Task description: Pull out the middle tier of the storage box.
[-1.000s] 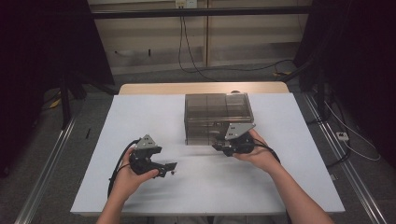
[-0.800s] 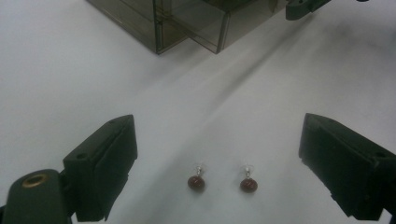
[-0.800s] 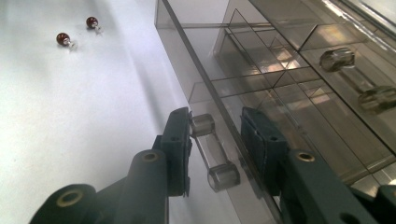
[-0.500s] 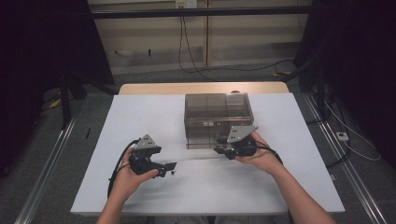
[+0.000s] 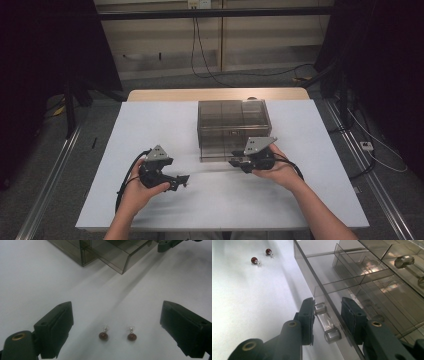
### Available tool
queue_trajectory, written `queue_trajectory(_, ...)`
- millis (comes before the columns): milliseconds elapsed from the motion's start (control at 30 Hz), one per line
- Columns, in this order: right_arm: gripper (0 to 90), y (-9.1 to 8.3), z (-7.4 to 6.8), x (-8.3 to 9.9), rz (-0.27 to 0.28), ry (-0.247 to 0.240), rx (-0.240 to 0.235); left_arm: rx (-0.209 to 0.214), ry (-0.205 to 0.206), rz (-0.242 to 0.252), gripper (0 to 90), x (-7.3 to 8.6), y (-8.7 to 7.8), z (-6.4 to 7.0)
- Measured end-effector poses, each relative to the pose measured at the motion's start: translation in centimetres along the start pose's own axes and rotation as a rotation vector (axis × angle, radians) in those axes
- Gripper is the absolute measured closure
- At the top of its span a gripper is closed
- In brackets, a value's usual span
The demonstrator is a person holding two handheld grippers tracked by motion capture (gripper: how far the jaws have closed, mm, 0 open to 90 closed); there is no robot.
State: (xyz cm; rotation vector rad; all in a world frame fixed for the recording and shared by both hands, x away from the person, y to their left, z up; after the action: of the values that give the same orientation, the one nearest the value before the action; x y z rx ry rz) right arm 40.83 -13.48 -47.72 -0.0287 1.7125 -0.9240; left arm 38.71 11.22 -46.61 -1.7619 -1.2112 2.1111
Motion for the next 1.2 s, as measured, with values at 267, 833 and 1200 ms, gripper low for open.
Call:
queue_trajectory(267,64.9,0.3,-0.3,0.2,-0.011,0.012,-0.01,0.004,0.005,-0.008,11.8,0.0,-0.1,0.0)
queue_trajectory(833,61.0,0.1,-0.1,0.3,-0.016,0.04,-0.011,-0.002,0.001,0.007,11.8,0.0,0.0,-0.1)
queue_trajectory(1200,50.6,-1.1,-0.4,-0.3,0.022,0.102,-0.013,0.009,-0.016,0.022,11.9,-0.2,0.3,-0.6)
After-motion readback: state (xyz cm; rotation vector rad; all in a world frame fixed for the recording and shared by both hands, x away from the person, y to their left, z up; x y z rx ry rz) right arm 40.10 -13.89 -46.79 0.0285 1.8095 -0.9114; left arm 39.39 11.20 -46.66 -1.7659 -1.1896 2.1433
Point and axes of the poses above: each handheld gripper's, and its own axes: y roughly forward along the jaws, x roughly out of its underside, z roughly to its right, the point moved 7 cm from there along y, roughly forward along the jaws, and after that the axes turned 11 degrees about y, right-handed, at the moved point
